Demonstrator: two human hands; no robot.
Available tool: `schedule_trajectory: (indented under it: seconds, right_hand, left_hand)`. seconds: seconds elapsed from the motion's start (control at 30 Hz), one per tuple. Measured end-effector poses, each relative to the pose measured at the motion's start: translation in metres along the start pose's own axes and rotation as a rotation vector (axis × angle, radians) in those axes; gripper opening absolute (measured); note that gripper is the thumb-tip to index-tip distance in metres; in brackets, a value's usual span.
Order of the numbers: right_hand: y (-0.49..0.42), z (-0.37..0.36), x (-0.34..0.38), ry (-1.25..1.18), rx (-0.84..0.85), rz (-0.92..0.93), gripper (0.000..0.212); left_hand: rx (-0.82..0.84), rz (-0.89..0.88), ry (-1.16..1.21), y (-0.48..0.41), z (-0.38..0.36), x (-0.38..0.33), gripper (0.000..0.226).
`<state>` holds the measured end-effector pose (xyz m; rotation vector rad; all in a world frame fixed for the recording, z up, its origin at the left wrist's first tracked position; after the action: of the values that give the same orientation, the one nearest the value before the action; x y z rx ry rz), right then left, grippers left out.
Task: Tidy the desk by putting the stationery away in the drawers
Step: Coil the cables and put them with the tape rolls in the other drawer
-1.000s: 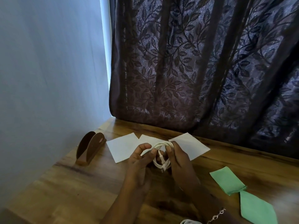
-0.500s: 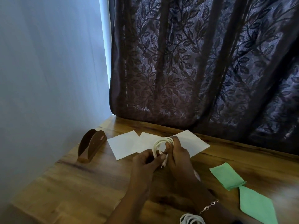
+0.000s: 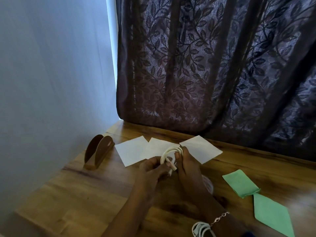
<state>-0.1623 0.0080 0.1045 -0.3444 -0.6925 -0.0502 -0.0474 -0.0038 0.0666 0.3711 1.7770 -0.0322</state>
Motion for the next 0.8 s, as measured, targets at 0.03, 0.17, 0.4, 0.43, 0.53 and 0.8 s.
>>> schedule_trajectory:
  seconds: [0.03, 0.17, 0.4, 0.43, 0.53, 0.8]
  right_hand:
    - [-0.002, -0.001, -0.001, 0.001, 0.011, -0.019, 0.044]
    - [-0.004, -0.003, 0.002, -0.084, -0.002, 0.003, 0.039]
    - [0.001, -0.024, -0.011, -0.243, 0.108, -0.109, 0.042]
    - [0.001, -0.025, -0.011, -0.252, 0.126, -0.101, 0.042]
    - [0.001, -0.030, -0.011, -0.275, 0.167, -0.102, 0.035]
    - [0.007, -0.039, -0.020, -0.344, 0.226, -0.134, 0.036]
  left_hand:
    - [0.033, -0.063, -0.080, 0.000, -0.003, -0.004, 0.015]
    - [0.086, -0.282, -0.378, 0.002, -0.013, -0.009, 0.058]
    - [-0.095, -0.464, -0.537, -0.001, 0.014, -0.017, 0.037]
    - [-0.080, -0.452, -0.536, -0.002, 0.015, -0.017, 0.035]
    - [-0.019, -0.397, -0.488, -0.006, 0.018, -0.013, 0.038]
    - [0.121, -0.261, -0.333, -0.012, 0.021, -0.002, 0.032]
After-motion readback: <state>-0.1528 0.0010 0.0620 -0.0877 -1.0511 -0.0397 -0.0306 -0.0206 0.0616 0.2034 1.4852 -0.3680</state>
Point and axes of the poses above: each hand's wrist, its own y-axis away from the middle knuckle, its own z-axis out of the back of the hand, x = y × z, the point moved 10 cm from there along -y, towards the middle knuckle, and after that the axes turned 6 degrees about z, right-handed, at the moved point
